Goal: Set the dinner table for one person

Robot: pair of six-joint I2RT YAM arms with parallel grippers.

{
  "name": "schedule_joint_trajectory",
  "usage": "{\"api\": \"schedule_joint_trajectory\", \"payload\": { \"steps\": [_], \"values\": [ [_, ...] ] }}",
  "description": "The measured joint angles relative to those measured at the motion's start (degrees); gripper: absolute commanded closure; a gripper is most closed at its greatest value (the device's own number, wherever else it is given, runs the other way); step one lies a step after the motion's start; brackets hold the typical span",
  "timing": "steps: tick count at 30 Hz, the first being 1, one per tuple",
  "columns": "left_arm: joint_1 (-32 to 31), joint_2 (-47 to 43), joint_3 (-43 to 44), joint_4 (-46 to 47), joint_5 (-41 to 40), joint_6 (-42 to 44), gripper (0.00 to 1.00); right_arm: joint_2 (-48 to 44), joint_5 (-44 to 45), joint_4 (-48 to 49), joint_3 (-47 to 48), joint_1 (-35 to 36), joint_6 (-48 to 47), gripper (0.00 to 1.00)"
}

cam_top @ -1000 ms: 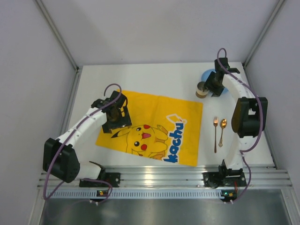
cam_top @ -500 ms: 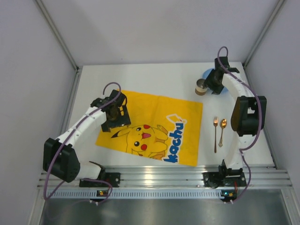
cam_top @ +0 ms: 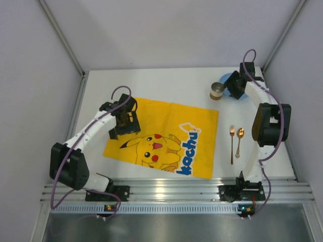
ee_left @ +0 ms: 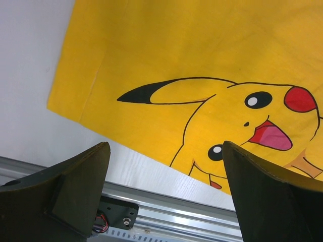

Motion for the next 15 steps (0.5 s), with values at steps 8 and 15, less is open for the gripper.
{"api": "schedule_joint_trajectory", "payload": {
  "steps": [8,15],
  "values": [
    [0.46,2.56,1.36,-0.13,-0.11,0.02,0.02,2.49,-1.09,2.49,2.40,-0.98,0.96,0.44],
    [0.70,4.37,1.95,-0.13,-0.09,0.00,0.02,9.42,0.15,-1.07,8.11,-0.44,0.44,0.73]
  ]
}}
